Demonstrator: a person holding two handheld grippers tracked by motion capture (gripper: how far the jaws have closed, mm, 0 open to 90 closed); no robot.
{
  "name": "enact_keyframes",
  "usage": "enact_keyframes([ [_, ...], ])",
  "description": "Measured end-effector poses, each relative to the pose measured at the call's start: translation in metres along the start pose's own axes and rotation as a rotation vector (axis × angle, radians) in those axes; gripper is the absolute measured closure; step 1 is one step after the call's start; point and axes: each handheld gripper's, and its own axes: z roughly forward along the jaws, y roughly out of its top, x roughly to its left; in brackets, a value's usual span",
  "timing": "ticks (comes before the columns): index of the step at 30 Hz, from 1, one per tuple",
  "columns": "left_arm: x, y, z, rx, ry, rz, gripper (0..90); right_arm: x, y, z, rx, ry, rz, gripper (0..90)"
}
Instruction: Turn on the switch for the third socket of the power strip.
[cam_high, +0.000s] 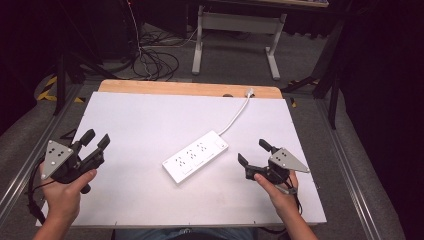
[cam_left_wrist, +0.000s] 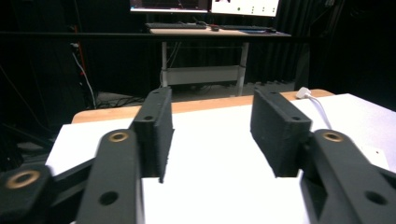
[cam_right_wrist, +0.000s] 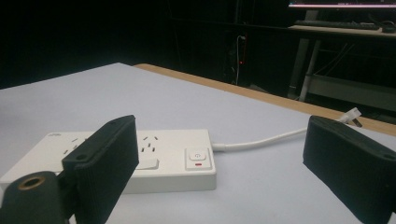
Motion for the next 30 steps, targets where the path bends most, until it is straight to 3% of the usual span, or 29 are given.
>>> enact_keyframes([
  [5,0.0038,-0.0004,0.0021,0.013,0.019,-0.020,36.7,0.0002,0.0000,0.0002,-0.001,0.002,0.002,10.7],
  [18,0.0072,-0.0010,0.0039,0.009,0.034,-0.012,19.1,0.0005,-0.0001,0.0004,0.002,0.003,-0.002,10.7],
  [20,0.0068,-0.0012,0.0045,0.010,0.034,-0.015,12.1,0.0005,-0.0001,0.0005,0.002,0.002,-0.002,10.7],
  [30,0.0044,-0.0023,0.0057,0.009,0.039,-0.004,5.8,0.0004,-0.0001,0.0006,0.002,0.003,0.000,10.7],
])
